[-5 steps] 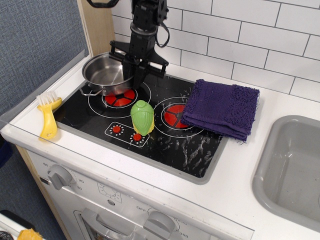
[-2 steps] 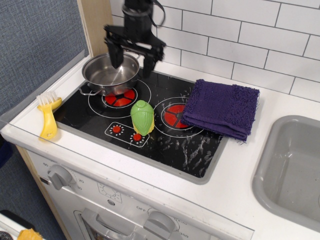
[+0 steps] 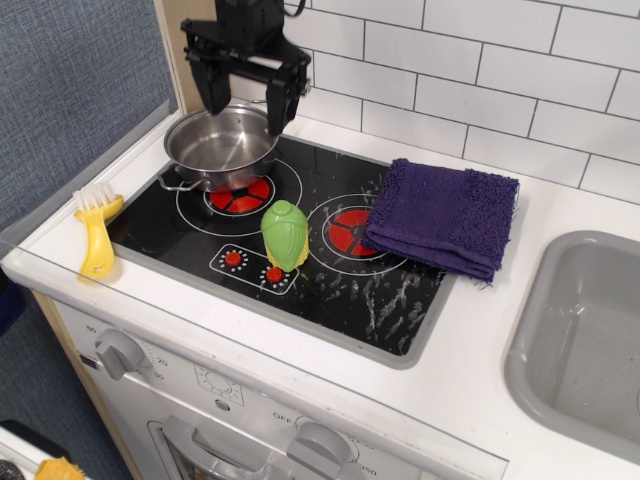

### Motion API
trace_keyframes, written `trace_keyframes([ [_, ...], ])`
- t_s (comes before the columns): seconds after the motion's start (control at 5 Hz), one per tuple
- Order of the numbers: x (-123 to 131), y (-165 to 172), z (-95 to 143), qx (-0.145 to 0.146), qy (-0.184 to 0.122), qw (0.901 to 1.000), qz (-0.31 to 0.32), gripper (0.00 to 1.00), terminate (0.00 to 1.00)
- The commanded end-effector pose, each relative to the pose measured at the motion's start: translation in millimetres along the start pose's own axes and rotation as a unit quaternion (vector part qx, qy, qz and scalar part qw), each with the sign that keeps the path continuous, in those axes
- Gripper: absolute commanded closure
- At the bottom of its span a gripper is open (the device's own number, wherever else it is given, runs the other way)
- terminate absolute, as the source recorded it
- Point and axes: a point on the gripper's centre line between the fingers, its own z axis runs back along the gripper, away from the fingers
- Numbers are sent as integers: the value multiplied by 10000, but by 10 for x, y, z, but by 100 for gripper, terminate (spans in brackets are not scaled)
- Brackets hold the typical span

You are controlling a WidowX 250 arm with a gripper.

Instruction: Put the pot on the upper left hand side of the stove.

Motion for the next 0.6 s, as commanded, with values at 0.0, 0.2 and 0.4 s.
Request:
trace_keyframes([
  [0.0,-228,124,191,249,-194,9987,-395,0,0],
  [0.2,-228,124,191,249,-194,9987,-395,0,0],
  [0.4,-228,124,191,249,-194,9987,-395,0,100],
])
